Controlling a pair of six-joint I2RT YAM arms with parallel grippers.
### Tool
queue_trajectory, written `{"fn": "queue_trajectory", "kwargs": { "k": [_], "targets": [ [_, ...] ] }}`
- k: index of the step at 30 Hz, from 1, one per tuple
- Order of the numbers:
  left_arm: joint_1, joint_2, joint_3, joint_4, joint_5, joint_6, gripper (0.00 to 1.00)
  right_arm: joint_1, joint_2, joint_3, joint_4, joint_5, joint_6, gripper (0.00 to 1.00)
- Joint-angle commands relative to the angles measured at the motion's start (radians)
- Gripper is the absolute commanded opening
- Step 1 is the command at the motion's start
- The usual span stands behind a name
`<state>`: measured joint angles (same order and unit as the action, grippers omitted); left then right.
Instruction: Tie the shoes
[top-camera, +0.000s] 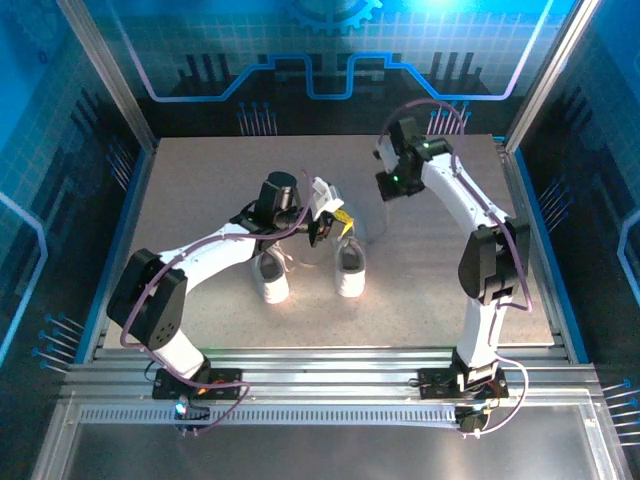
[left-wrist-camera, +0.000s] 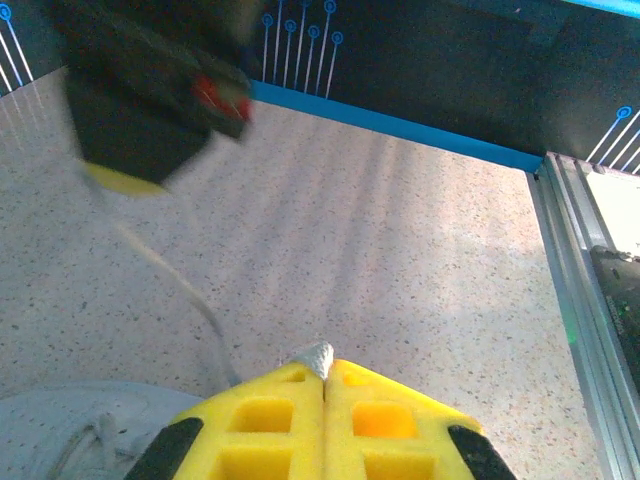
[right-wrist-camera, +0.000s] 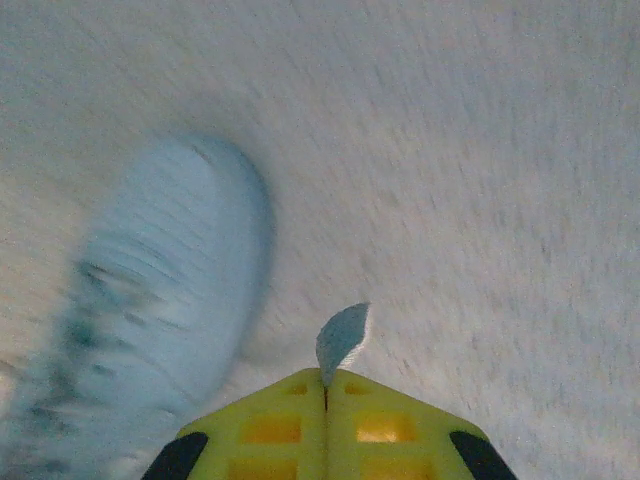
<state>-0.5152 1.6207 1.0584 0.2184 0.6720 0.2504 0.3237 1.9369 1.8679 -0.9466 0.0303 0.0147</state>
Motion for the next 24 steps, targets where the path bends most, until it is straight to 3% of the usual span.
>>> {"fn": "queue_trajectory", "kwargs": {
  "k": [1,7,9,12,15,16,20,24],
  "targets": [
    [-0.012,-0.046,-0.029,-0.009,0.001,0.047,0.0,0.112,0.067,0.124,-0.091,-0.129,-0.019,0.0],
    [-0.034,-0.079,-0.092,0.06,0.016,0.056,0.0,0.219,0.173,0.281,-0.064,-0.391,0.042,0.0],
    [-0.035,-0.079,-0.1,0.06,0.008,0.051,0.0,0.236,0.186,0.292,-0.061,-0.425,0.057,0.02],
    [-0.035,-0.076,-0.104,0.054,-0.01,0.041,0.0,0.245,0.178,0.277,-0.059,-0.427,0.063,0.11],
    [-0.033,-0.073,-0.106,0.055,-0.028,0.028,0.0,0.235,0.136,0.24,-0.042,-0.41,0.064,0.38],
    [-0.03,-0.071,-0.104,0.058,-0.031,0.021,0.0,0.228,0.118,0.226,-0.031,-0.409,0.066,0.42],
    [-0.017,-0.066,-0.091,0.067,-0.043,-0.032,0.0,0.18,-0.004,0.118,0.068,-0.405,0.092,0.49],
    [0.001,-0.058,-0.05,0.013,-0.071,-0.098,0.0,0.12,-0.192,-0.137,0.256,-0.316,0.087,0.52]
  ]
}}
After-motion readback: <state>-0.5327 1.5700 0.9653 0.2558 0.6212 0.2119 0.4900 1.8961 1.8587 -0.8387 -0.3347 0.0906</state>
